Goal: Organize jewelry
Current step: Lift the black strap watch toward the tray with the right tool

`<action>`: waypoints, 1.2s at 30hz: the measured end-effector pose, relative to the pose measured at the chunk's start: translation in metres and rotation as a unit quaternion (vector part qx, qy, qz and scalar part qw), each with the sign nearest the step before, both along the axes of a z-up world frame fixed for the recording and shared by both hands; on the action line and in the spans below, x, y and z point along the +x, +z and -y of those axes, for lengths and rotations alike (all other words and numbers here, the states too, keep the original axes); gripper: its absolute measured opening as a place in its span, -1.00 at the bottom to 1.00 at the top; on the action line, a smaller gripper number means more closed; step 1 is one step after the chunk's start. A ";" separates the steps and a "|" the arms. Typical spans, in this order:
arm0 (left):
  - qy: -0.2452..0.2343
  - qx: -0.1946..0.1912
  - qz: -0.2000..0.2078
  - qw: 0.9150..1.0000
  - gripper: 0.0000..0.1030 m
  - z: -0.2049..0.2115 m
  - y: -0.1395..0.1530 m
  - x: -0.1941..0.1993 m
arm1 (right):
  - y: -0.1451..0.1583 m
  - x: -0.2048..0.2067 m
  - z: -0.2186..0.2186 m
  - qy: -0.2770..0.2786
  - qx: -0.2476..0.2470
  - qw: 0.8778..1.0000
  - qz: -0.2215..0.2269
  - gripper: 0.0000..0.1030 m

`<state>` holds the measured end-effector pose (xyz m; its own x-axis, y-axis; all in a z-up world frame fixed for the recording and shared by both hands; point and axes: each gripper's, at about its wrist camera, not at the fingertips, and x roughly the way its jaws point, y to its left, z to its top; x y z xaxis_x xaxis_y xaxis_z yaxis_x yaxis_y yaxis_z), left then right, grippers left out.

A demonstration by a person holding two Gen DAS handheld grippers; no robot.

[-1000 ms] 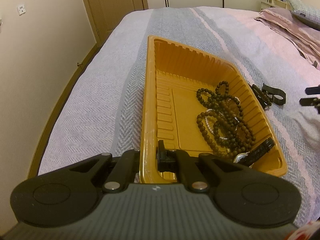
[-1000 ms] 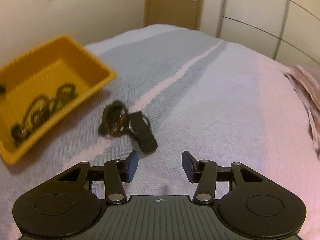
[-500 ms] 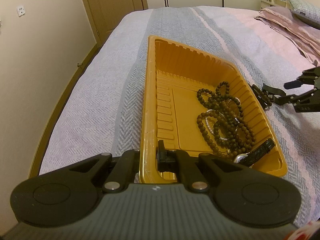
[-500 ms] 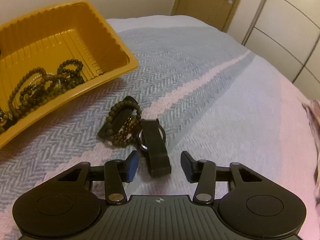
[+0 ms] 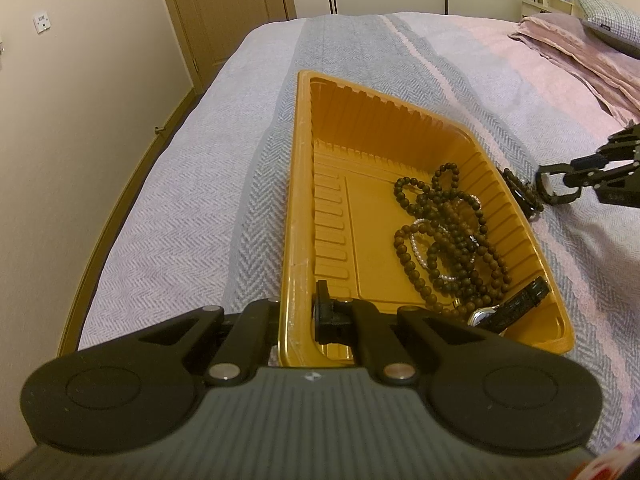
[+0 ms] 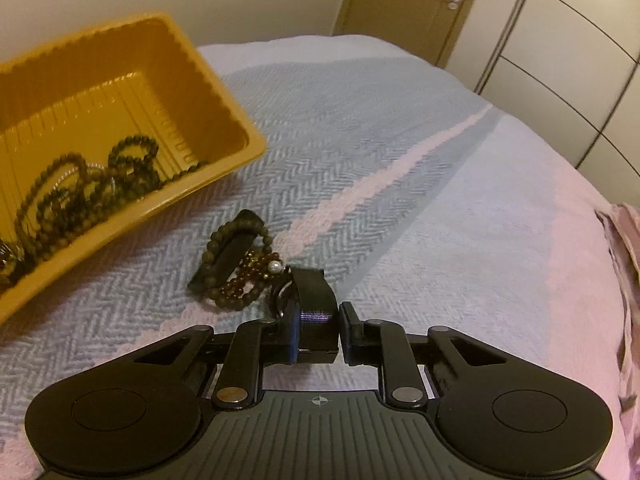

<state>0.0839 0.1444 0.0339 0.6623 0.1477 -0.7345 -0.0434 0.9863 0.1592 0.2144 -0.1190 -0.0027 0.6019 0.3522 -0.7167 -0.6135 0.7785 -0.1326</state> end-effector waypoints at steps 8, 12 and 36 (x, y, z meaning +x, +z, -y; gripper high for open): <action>0.000 0.000 0.002 1.000 -0.95 0.001 0.000 -0.001 | 0.007 -0.015 0.026 -0.039 0.008 0.999 -0.015 -0.61; 0.000 0.000 0.002 1.000 -0.95 0.000 0.001 -0.001 | -0.012 -0.018 0.029 -0.044 -0.037 0.998 -0.013 -0.62; 0.000 -0.001 0.002 1.000 -0.95 0.000 0.001 -0.002 | -0.003 -0.046 0.043 -0.061 -0.059 0.994 0.069 -0.90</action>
<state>0.0823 0.1444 0.0352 0.6657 0.1459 -0.7318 -0.0437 0.9866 0.1569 0.1683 -0.1622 -0.0052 0.7310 0.1878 -0.6561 -0.4842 0.8201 -0.3048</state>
